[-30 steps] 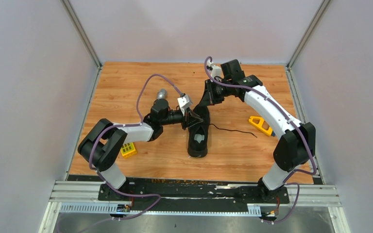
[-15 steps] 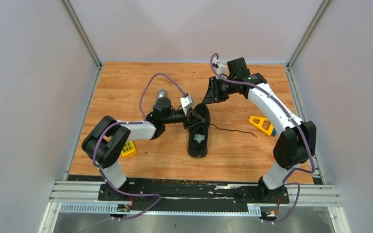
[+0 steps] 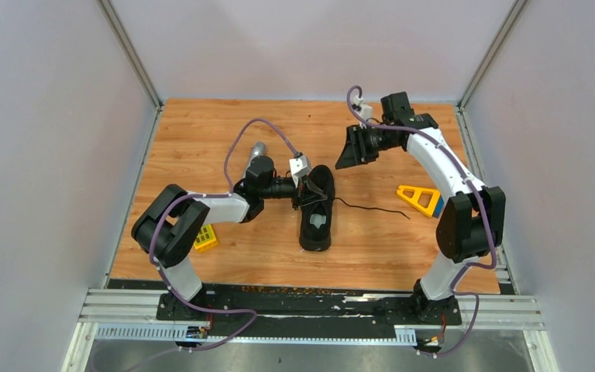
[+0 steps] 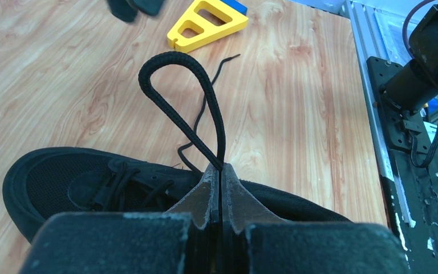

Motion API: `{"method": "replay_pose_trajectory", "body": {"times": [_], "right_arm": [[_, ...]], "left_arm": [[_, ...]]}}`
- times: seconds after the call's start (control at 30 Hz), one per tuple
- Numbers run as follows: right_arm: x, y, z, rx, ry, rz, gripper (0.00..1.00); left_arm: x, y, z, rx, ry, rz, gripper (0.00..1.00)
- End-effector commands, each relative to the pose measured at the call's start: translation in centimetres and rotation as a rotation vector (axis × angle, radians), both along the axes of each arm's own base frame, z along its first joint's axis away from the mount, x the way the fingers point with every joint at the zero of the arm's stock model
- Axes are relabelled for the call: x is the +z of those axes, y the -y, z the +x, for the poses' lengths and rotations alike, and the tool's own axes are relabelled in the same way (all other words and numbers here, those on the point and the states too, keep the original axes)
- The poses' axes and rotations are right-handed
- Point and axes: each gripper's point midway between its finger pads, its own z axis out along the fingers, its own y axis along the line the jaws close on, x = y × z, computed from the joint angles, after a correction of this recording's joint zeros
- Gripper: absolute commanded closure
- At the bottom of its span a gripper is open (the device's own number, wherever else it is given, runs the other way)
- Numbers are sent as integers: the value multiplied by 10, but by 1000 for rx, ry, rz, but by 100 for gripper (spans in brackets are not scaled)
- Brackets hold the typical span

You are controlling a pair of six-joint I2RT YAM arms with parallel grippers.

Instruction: Tie the shoes

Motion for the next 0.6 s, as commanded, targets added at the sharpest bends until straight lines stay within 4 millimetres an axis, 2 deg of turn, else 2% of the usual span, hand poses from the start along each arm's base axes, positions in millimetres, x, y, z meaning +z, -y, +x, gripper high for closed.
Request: {"method": "replay_pose_trajectory", "body": {"times": [0.0, 0.07, 0.13, 0.17, 0.2, 0.27, 0.33, 0.5, 0.57], "right_arm": [[-28, 28, -15, -262, -260, -61, 59], [-44, 43, -31, -332, -322, -117, 62], [-70, 59, -44, -467, -457, -203, 71], [-79, 62, -51, -492, -518, -212, 72], [-85, 61, -55, -505, -560, -198, 70], [-95, 58, -57, -541, -643, -161, 53], [-104, 56, -58, -584, -711, -141, 42], [-131, 58, -50, -695, -864, -130, 39], [-143, 63, -43, -760, -900, -165, 43]], "left_arm": [[2, 4, 7, 25, 3, 1, 100], [2, 4, 11, 54, -22, -1, 100], [3, 4, 14, 85, -66, -5, 100], [5, 5, 17, 103, -90, -8, 100], [3, 5, 17, 111, -109, -2, 100], [4, 4, 22, 145, -143, 2, 100], [7, 4, 27, 175, -160, 12, 100], [3, 4, 29, 181, -199, 60, 100], [0, 4, 29, 173, -205, 80, 100]]}}
